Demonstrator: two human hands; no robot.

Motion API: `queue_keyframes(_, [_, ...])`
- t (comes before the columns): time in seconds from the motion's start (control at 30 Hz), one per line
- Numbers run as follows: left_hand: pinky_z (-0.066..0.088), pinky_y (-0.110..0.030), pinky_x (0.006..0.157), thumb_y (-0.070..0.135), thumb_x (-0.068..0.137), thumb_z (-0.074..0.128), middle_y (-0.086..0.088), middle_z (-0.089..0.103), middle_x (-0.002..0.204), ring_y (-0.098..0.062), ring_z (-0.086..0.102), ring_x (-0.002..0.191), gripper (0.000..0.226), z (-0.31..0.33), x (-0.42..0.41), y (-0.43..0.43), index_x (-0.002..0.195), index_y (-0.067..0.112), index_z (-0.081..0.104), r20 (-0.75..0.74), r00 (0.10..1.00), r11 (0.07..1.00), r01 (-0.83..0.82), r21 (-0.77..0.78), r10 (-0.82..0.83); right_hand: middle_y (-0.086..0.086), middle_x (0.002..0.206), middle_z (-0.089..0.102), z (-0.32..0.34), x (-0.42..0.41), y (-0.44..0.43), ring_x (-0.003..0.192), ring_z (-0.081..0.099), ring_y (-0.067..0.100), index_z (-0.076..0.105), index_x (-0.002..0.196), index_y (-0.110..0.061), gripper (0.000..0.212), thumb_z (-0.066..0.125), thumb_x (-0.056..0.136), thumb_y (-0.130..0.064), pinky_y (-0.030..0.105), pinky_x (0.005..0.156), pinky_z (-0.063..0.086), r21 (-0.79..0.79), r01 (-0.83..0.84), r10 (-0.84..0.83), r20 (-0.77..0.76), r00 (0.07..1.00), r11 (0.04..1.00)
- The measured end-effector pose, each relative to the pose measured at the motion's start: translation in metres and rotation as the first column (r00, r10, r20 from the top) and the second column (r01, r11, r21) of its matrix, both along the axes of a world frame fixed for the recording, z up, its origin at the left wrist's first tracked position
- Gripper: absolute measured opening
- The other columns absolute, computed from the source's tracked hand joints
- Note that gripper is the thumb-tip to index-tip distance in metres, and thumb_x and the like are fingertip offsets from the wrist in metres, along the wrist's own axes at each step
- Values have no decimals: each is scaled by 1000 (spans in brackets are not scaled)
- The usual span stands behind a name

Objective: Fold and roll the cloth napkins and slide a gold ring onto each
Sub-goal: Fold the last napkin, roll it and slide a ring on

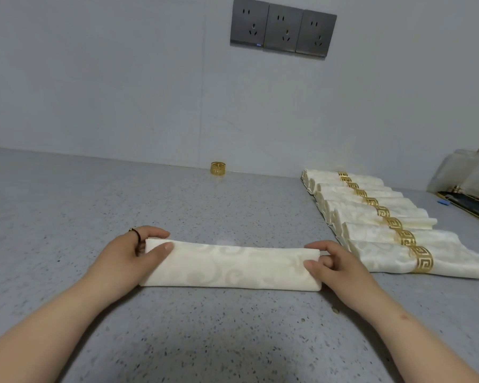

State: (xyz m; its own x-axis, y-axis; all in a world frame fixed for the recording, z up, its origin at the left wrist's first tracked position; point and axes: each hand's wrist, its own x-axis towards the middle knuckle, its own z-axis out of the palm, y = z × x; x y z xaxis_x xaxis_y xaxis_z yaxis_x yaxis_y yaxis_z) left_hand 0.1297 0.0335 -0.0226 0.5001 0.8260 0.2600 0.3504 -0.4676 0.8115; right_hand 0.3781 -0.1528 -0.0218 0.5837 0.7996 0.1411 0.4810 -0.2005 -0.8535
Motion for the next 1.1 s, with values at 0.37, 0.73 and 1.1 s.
queue_keyframes(0.37, [28,-31,93,52,95,12,3,70,102,-15,62,98,65,-9,13,-9,103,20,69,-466,878,626,303,718,110,-11,82,58,-3,-17,11,79,54,10,53,117,-29,26,45,93,-35,22,64,38,-227,217,-61,546,835,949])
queue_keyframes(0.73, [53,-25,75,49,96,2,18,69,99,3,65,86,69,-16,17,-8,102,34,69,-601,798,721,395,570,38,-5,82,62,-2,-12,3,77,54,13,63,81,-17,26,47,76,-37,13,68,33,15,-20,1,778,628,1000])
queue_keyframes(1.1, [31,-23,96,58,93,5,12,69,103,-3,66,91,70,-8,17,-10,107,28,67,-682,732,724,469,505,2,-13,73,64,-3,-12,1,63,52,1,69,76,-22,30,42,72,-37,7,68,29,-249,-115,259,691,674,962])
